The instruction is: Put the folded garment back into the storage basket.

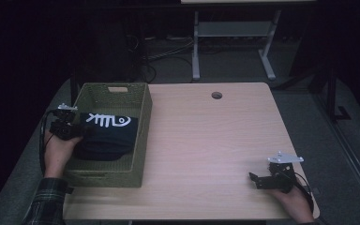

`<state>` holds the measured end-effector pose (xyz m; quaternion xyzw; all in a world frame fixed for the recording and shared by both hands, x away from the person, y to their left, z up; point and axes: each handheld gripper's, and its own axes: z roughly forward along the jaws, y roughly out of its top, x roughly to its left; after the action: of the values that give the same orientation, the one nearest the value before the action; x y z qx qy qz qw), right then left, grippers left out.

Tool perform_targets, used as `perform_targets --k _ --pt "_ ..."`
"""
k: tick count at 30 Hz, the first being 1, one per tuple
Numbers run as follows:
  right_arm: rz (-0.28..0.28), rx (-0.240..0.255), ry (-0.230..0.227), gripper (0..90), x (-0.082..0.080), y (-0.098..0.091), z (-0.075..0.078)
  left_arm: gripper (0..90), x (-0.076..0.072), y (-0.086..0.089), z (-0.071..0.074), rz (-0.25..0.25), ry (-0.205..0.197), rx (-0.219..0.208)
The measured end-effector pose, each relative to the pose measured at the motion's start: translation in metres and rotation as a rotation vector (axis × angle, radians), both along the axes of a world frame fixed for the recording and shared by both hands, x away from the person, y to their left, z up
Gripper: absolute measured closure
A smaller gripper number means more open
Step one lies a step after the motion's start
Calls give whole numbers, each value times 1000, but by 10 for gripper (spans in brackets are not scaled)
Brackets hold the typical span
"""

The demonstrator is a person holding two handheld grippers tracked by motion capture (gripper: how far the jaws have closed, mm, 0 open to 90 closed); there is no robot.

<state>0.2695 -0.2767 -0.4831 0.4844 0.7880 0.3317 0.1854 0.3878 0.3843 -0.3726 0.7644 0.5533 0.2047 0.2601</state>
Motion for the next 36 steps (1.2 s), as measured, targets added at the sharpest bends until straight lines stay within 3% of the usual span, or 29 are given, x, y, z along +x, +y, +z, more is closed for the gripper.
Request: perform_targets --k 5,14,28,36 --pt "0 0 0 20 0 0 0 426 -2 2 3 16 -17 -4" --pt "0 0 0 20 0 0 0 382 -12 -1 15 -13 -53 -68" --pt "0 0 0 20 0 0 0 273 -20 -33 37 -116 -121 -175" --pt "1 1 0 20 0 0 0 194 -21 -58 44 -178 -132 -201"
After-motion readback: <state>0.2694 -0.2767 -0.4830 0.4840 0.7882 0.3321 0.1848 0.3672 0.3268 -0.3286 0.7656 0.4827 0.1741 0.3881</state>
